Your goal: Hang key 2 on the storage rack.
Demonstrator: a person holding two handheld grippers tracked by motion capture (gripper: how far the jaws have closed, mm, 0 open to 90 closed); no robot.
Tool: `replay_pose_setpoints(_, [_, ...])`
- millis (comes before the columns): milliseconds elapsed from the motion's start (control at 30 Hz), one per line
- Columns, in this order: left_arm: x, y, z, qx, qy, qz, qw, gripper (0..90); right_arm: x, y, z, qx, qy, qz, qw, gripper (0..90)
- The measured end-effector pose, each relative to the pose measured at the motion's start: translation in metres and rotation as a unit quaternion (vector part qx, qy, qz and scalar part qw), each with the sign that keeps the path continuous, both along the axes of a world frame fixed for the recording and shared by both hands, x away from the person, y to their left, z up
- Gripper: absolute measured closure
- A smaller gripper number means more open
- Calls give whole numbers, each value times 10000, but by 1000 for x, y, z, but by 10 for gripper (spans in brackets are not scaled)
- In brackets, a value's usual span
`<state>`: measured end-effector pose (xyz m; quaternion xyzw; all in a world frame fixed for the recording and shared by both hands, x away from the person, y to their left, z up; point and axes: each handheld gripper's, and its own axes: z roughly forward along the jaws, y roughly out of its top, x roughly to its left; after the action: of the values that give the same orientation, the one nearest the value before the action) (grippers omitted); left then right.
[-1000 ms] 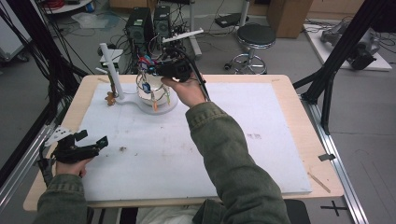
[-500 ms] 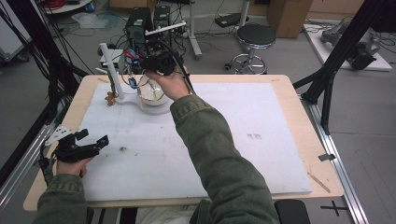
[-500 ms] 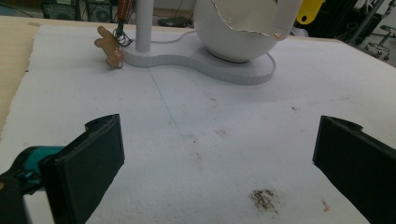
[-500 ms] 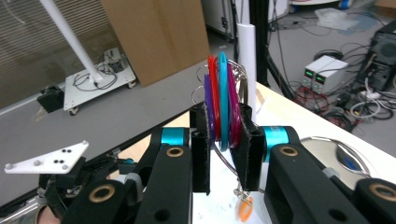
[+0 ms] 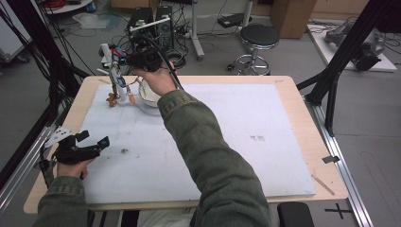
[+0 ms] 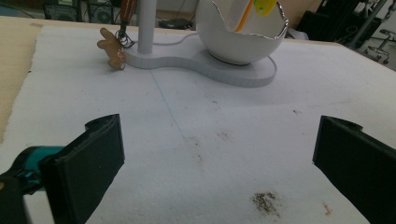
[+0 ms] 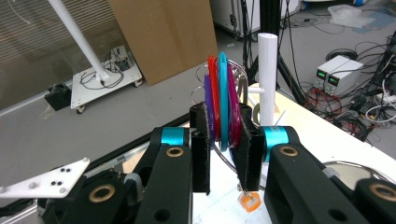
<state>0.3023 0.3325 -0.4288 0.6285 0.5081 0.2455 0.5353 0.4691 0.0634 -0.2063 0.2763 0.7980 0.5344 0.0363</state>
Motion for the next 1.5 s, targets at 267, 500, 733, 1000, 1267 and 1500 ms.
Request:
replay_pose_setpoints(267, [2, 1, -1, -26, -9, 19, 10000, 24, 8, 16, -6, -35, 48, 49, 10000, 791])
replay_pose_setpoints(500, [2, 1, -1, -7, -6, 10, 10000, 24, 16, 29, -12, -25, 117, 93, 9999, 790])
replay_pose_setpoints(733, [3, 1, -1, -57, -31, -1, 10000, 25, 20, 46, -8, -138, 93, 188, 9997, 790])
replay_pose_setpoints(1000, [2, 1, -1, -11, -3, -12, 10000, 24, 28, 66, -9, -151, 123, 210, 9996, 790])
replay_pose_setpoints(1267, [2, 1, -1, 21, 30, -22, 10000, 24, 39, 74, -19, -179, 197, 86, 9996, 790])
replay_pose_setpoints(1500, [1, 0, -1, 37, -17, -8, 10000, 25, 50, 74, -19, -261, 230, -77, 9994, 790])
